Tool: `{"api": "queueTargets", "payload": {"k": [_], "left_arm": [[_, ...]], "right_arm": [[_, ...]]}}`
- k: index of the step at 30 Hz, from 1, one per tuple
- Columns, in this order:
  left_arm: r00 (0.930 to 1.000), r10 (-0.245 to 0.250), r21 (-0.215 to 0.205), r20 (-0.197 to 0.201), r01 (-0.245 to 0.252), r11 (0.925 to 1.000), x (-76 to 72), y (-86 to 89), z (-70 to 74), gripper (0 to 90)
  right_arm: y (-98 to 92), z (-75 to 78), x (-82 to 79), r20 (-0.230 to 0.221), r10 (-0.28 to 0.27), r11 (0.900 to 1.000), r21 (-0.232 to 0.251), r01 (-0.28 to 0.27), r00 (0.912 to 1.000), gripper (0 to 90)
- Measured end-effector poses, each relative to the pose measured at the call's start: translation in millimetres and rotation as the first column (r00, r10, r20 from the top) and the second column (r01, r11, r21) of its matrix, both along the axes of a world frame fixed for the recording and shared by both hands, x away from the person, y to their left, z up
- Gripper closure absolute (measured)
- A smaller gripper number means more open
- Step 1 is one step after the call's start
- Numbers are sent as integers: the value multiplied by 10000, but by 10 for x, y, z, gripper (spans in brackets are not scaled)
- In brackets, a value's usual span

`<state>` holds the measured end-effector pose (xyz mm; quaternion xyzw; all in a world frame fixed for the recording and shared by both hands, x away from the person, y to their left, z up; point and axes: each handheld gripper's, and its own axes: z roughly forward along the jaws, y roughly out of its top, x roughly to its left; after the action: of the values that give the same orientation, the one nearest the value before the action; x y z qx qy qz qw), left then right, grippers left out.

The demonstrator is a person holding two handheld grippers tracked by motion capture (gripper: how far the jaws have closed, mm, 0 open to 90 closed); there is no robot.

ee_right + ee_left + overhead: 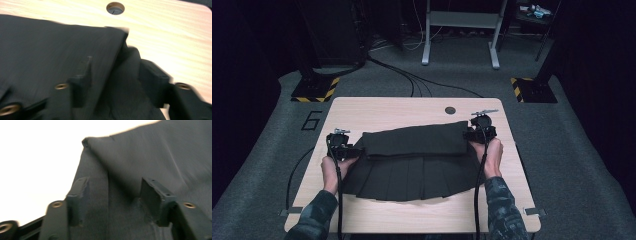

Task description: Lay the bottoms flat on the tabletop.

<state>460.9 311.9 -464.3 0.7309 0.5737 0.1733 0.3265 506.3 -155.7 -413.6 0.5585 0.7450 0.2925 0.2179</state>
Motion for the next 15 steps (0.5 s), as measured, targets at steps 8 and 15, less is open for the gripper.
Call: {"api": "queueTargets", "payload": {"k": [8,15], "left_arm": [[9949,-613,45,-806,618,9981,-80,-32,-248,224],[9909,-868,784,-1028,951,9924,-198,-198,-440,170]], "right_arm": [[-155,-523,-204,-1253,377,9992,177,-358,9914,187],[-155,-926,-361,-1690,476,9959,-681,-598,9845,131]]}}
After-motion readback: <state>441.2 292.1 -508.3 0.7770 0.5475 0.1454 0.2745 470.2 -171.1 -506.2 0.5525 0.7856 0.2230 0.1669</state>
